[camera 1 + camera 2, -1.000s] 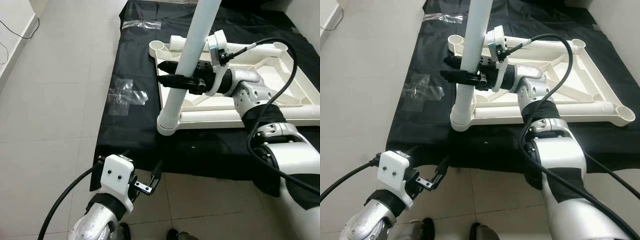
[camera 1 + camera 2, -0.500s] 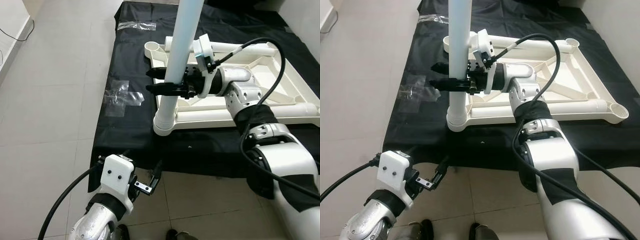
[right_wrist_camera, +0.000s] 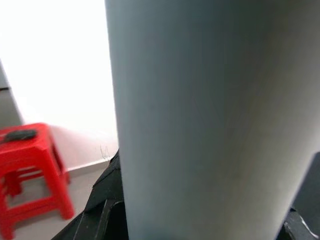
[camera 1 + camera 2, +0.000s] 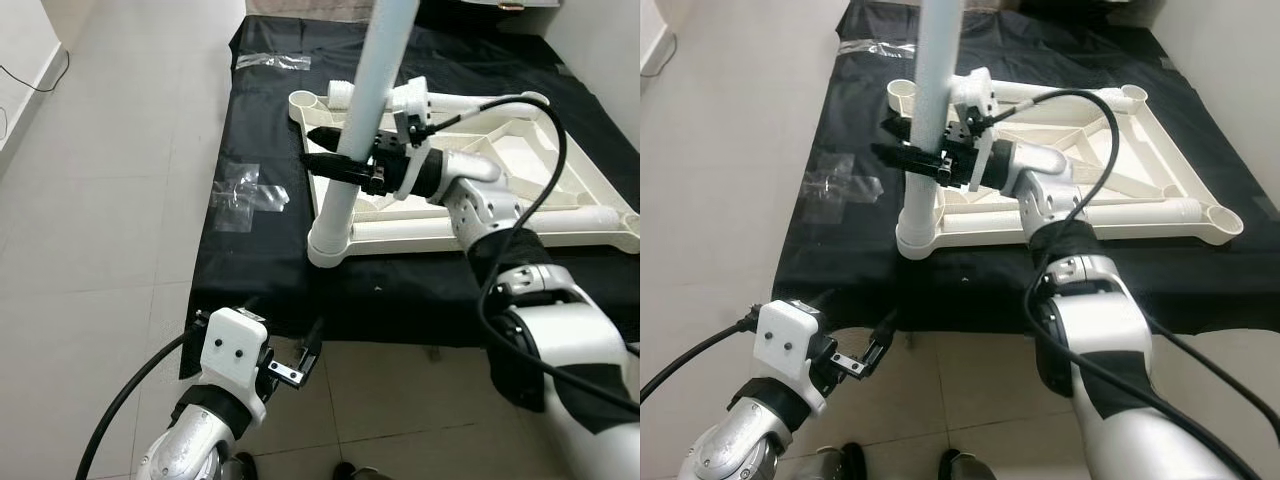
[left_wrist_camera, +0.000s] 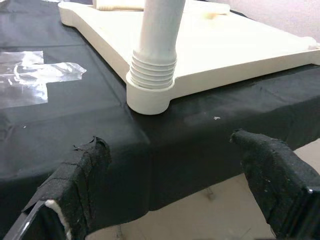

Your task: Building children table

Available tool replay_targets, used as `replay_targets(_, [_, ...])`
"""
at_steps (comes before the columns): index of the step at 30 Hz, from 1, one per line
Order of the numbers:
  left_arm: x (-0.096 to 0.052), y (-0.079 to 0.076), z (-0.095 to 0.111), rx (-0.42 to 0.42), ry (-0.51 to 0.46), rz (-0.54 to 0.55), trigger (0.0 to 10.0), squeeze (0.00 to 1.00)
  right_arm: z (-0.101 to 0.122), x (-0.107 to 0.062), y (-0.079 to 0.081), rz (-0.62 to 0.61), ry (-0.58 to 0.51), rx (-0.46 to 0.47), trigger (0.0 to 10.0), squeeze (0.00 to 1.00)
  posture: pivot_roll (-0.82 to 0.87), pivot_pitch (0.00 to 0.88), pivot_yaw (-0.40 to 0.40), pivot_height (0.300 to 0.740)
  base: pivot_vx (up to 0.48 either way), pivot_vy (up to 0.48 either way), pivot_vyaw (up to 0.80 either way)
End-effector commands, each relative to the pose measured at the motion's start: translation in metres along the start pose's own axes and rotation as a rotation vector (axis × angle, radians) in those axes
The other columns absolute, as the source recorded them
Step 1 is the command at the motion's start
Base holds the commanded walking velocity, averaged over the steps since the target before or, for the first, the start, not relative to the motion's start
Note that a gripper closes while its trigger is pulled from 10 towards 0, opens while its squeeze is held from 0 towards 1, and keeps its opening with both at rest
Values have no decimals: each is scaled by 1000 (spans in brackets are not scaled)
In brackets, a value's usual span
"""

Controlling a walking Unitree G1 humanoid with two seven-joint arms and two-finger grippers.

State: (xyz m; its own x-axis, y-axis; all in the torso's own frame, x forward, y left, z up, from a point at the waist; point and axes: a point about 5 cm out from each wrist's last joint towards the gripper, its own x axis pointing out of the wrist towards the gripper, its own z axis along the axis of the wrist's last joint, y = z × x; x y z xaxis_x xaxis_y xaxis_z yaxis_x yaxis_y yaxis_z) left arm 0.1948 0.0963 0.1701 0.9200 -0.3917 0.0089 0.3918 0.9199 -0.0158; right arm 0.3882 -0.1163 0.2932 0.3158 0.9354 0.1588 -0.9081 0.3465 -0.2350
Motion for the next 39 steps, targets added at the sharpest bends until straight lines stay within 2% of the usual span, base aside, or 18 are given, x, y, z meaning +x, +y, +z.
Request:
replay_targets(1, [-1,0,-4,4,17,-6,10000,0,-49,-13,8,-73,150,128,10000,0,81,259,-99,740,0,0,0])
replay_targets(7, [1,1,-3,7,13,-4,10000,0,-56,-8,11,-150,162,119,10000,0,79,257,-98,740,0,0,0])
replay_targets(11, [2,2,-3,7,9,-2,10000,0,-63,-1,8,-301,194,146,10000,0,77,262,-97,740,0,0,0])
replay_targets(13, [2,2,-3,7,9,-2,10000,0,-63,-1,8,-301,194,146,10000,0,77,262,-97,740,0,0,0])
replay_targets(15, [2,2,-3,9,9,-2,10000,0,-67,0,6,-389,219,162,10000,0,76,263,-98,740,0,0,0])
replay_targets(16, [2,2,-3,9,9,-2,10000,0,-67,0,6,-389,219,162,10000,0,76,263,-98,740,0,0,0])
replay_targets(17, [2,2,-2,10,9,-1,10000,0,-70,-1,2,-470,240,165,10000,0,78,266,-97,740,0,0,0])
replay_targets(18, [2,2,-2,10,9,-1,10000,0,-70,-1,2,-470,240,165,10000,0,78,266,-97,740,0,0,0])
replay_targets(19, [2,2,-2,11,8,0,10000,0,-73,-4,-2,-560,257,169,10000,0,81,266,-101,740,0,0,0])
replay_targets(20, [2,2,-2,11,8,0,10000,0,-73,-4,-2,-560,257,169,10000,0,81,266,-101,740,0,0,0])
replay_targets(21, [2,2,-2,11,8,1,10000,0,-73,-7,-6,-655,261,173,10000,0,81,266,-101,740,0,0,0])
replay_targets(23, [2,2,-2,11,8,1,10000,0,-73,-7,-6,-655,261,173,10000,0,81,266,-101,740,0,0,0])
replay_targets(26, [3,3,-2,16,7,4,10000,0,-74,-13,-13,-865,270,182,10000,0,77,269,-100,740,0,0,0])
replay_targets(29, [3,4,-2,16,6,5,10000,0,-75,-14,-14,-912,264,193,10000,0,76,267,-97,740,0,0,0])
replay_targets(31, [3,4,-2,15,5,5,10000,0,-75,-15,-15,-1017,262,183,10000,0,77,267,-96,740,0,0,0])
replay_targets(32, [3,4,-2,15,5,5,10000,0,-75,-15,-15,-1017,262,183,10000,0,77,267,-96,740,0,0,0])
replay_targets(38, [4,5,-2,17,4,9,10000,0,-73,-16,-17,-1233,253,147,10000,0,82,267,-96,740,0,0,0])
replay_targets(39, [4,5,-2,17,4,9,10000,0,-73,-16,-17,-1233,253,147,10000,0,82,267,-96,740,0,0,0])
